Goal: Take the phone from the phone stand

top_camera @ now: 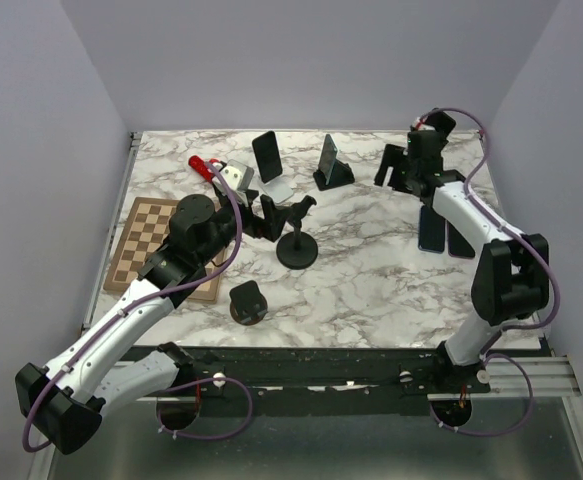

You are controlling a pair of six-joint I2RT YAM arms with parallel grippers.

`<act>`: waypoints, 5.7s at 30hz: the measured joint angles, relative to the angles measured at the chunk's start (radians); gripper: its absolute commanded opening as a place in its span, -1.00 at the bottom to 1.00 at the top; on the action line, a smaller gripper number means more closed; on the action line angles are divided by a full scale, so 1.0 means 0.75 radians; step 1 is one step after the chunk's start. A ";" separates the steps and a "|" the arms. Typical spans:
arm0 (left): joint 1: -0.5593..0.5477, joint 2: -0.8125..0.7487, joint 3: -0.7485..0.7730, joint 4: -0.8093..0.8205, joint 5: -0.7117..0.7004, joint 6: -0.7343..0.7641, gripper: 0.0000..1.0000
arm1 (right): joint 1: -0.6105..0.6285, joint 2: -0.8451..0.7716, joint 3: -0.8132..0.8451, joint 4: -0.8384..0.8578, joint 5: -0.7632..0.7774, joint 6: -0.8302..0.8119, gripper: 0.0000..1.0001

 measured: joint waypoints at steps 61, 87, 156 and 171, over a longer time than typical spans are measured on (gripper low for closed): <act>0.057 0.054 0.000 0.031 0.075 -0.052 0.92 | 0.320 0.649 0.710 0.174 -0.018 -0.005 -0.99; 0.057 0.053 0.000 0.031 0.102 -0.092 0.91 | 0.292 -0.045 0.299 -0.306 -0.028 -0.401 -0.99; -0.071 -0.012 0.000 -0.007 0.070 -0.042 0.89 | -0.216 0.487 0.238 -0.268 -0.320 -0.315 0.12; -0.071 0.010 0.000 -0.011 0.070 -0.040 0.89 | -0.214 0.474 0.158 -0.200 -0.233 -0.307 0.35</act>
